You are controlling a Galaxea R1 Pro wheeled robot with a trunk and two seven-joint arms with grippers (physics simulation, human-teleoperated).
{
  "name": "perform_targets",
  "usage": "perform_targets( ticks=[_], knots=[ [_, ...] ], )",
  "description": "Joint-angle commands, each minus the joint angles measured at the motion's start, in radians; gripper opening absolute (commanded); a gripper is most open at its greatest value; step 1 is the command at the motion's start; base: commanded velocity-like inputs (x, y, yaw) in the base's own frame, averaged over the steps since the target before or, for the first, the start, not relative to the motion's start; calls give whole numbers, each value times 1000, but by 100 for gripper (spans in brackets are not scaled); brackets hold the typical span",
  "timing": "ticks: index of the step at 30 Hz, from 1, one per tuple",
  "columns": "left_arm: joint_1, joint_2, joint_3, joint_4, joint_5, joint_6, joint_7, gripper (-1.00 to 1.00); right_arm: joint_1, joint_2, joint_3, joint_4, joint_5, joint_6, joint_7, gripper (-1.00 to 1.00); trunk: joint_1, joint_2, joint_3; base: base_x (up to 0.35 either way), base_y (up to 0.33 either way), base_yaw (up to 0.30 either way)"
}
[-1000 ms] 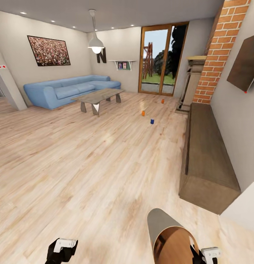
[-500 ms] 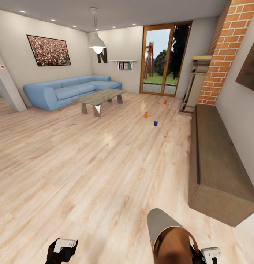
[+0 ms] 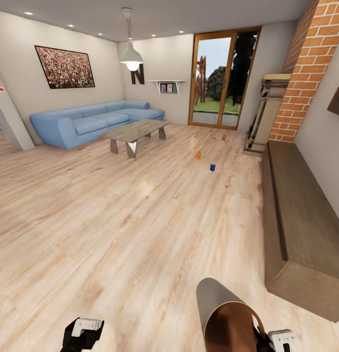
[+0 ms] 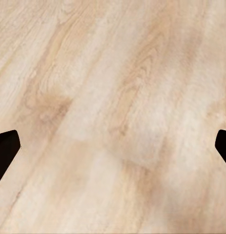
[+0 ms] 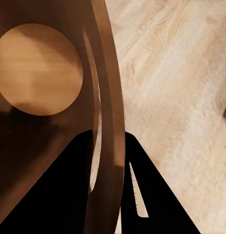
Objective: Put the three can of soda from the living room inside the tash can in the kitchen.
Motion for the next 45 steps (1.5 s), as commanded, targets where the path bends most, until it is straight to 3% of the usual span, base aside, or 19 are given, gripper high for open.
perform_targets(
  ticks=[1,32,45],
  knots=[
    [0,0,0,0,0,0,0,100,0,0,-5,-2,-1,-1,4,-100,0,0,0,274,171,0],
    [0,-1,-1,0,-3,2,0,100,0,0,-5,-1,0,0,4,-100,0,0,0,275,170,-1],
    [0,-2,-1,0,-3,2,0,100,0,0,-4,-1,-1,0,4,-100,0,0,0,275,170,-175]
  ],
)
